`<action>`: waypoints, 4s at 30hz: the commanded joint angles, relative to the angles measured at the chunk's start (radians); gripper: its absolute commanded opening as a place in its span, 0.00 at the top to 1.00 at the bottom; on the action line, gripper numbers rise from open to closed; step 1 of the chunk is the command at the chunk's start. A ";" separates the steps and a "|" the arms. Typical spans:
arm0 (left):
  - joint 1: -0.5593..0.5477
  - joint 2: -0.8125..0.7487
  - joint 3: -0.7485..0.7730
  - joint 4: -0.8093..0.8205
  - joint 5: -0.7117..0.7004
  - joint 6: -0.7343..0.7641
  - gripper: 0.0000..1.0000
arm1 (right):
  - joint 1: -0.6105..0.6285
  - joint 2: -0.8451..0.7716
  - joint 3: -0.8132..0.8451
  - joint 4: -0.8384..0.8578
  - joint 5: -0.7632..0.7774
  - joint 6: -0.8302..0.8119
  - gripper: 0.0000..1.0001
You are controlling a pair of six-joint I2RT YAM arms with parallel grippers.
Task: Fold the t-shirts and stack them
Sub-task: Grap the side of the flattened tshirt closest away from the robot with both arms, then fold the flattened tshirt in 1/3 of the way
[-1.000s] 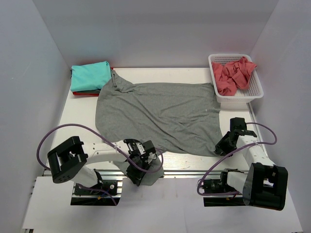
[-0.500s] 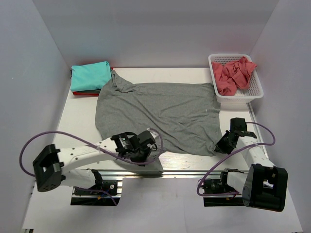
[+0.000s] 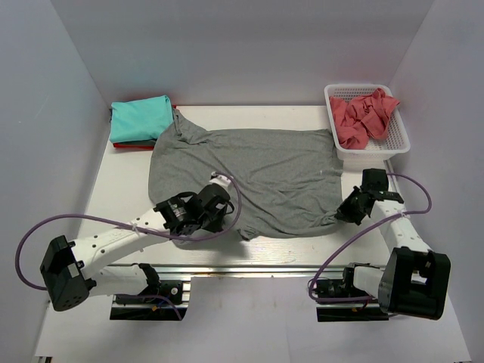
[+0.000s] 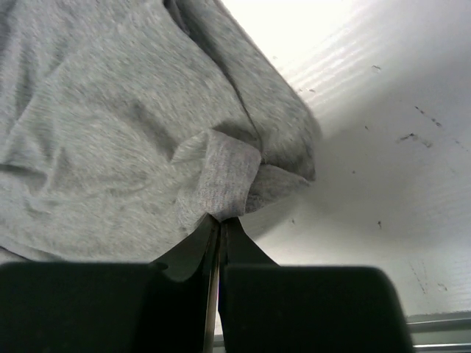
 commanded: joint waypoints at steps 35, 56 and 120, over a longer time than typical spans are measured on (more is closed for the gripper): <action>0.674 0.383 0.292 0.455 0.166 0.305 1.00 | 0.077 0.504 0.619 0.005 -0.006 -0.037 1.00; 0.847 0.876 0.835 0.334 0.469 0.376 0.46 | 0.155 0.731 0.881 0.048 0.022 -0.081 0.79; 0.886 0.613 0.481 0.192 0.288 0.669 0.66 | 0.161 0.757 0.593 0.060 0.041 -0.087 0.17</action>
